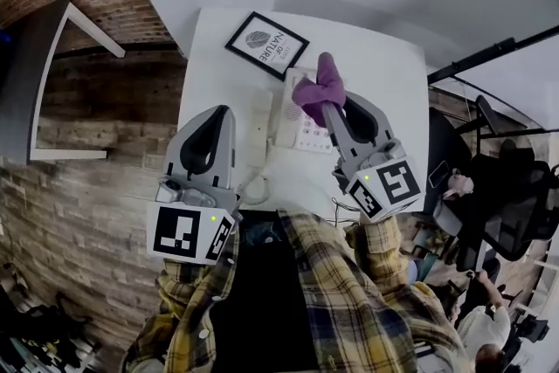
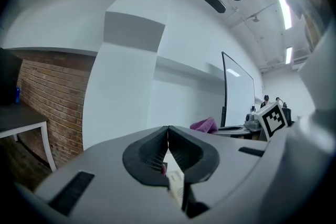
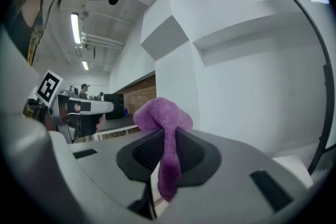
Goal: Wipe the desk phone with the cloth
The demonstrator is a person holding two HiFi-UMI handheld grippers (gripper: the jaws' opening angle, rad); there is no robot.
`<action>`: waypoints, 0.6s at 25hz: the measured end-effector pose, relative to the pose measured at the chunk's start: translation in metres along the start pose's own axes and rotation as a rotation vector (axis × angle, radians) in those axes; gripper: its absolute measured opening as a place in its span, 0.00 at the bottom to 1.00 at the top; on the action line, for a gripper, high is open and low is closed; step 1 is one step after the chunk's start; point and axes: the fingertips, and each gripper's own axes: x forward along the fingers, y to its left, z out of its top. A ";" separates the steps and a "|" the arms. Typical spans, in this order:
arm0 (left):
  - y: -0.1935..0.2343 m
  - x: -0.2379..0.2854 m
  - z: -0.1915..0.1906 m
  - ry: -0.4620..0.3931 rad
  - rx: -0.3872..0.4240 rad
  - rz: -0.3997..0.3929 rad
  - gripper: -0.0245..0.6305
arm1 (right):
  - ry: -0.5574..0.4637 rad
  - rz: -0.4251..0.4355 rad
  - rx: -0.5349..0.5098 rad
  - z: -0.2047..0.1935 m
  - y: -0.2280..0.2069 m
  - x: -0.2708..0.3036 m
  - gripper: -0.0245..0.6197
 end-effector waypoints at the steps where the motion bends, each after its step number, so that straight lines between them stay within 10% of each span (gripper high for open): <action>1: -0.001 0.005 0.000 0.005 -0.001 -0.017 0.06 | 0.002 -0.015 0.003 0.000 -0.004 0.000 0.13; 15: -0.001 0.054 -0.013 0.058 -0.015 -0.196 0.06 | 0.024 -0.173 0.031 -0.007 -0.028 0.007 0.13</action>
